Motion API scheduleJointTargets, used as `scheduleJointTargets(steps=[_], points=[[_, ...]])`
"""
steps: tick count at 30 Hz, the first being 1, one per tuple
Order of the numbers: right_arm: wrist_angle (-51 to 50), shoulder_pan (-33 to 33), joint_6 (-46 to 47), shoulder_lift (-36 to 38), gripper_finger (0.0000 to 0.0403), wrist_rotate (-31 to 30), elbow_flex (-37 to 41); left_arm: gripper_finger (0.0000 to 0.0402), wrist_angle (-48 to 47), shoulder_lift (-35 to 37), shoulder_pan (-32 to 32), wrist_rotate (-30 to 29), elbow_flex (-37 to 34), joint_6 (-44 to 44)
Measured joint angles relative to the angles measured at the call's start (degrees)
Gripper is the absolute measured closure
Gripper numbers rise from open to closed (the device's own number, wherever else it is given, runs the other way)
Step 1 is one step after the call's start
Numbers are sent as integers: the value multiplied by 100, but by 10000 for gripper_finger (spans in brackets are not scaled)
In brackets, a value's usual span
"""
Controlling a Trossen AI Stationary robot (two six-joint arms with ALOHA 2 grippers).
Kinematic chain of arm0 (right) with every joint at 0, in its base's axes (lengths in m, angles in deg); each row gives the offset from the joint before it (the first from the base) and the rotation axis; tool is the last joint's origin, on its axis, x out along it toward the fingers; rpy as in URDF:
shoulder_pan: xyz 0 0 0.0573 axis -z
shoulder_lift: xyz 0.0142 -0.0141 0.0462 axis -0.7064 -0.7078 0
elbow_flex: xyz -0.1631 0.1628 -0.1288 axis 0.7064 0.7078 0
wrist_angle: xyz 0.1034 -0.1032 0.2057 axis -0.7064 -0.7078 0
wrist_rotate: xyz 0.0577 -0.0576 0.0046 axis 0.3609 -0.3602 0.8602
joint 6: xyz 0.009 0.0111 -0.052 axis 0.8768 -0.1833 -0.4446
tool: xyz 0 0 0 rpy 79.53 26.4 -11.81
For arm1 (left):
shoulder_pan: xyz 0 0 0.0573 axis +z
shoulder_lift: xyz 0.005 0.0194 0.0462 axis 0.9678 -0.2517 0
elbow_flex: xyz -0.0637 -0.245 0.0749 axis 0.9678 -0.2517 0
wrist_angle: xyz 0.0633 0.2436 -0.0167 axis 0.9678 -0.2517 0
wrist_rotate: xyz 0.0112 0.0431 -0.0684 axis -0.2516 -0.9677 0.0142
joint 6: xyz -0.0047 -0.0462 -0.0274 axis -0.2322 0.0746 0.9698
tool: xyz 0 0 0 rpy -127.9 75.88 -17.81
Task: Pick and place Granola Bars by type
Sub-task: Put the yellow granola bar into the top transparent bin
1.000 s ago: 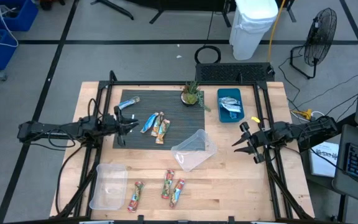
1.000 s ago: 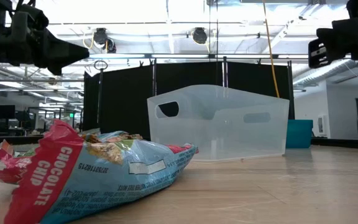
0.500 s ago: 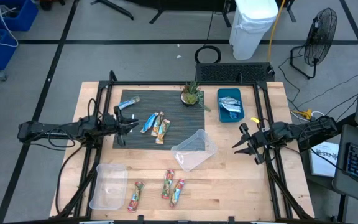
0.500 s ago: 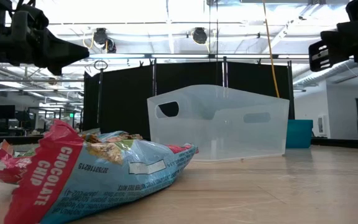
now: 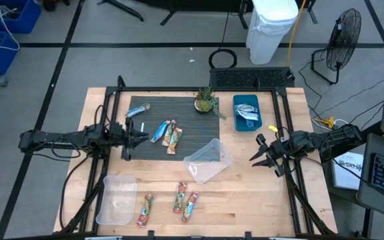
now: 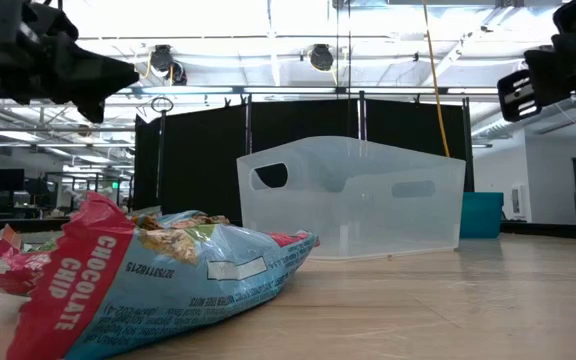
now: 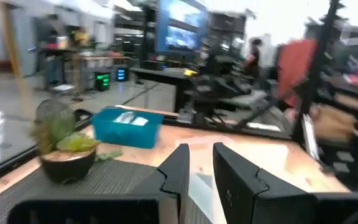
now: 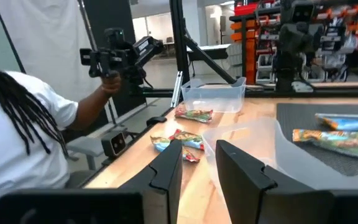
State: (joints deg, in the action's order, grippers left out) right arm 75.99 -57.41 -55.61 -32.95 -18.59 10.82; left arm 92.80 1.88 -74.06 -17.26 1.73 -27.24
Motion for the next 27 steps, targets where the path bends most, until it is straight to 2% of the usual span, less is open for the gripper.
scheduleJointTargets(steps=[2,6,9,13,20,27], points=[[-6,0,62,-2,314,-1,0,325,-433,-2,0,-282,141,206],[-3,0,32,-2,314,-4,0,325,-1997,-113,0,-1143,752,702],[-2,0,63,-2,314,-7,0,325,-3118,-417,1,-1880,1288,1027],[-2,0,45,-2,314,-11,0,325,-4055,-1062,138,-2577,1914,1169],[0,0,56,-2,314,-13,0,312,-4689,-2381,798,-2844,2492,1324],[0,0,56,-2,314,-13,4,230,-4805,-3794,1694,-2832,2508,1185]])
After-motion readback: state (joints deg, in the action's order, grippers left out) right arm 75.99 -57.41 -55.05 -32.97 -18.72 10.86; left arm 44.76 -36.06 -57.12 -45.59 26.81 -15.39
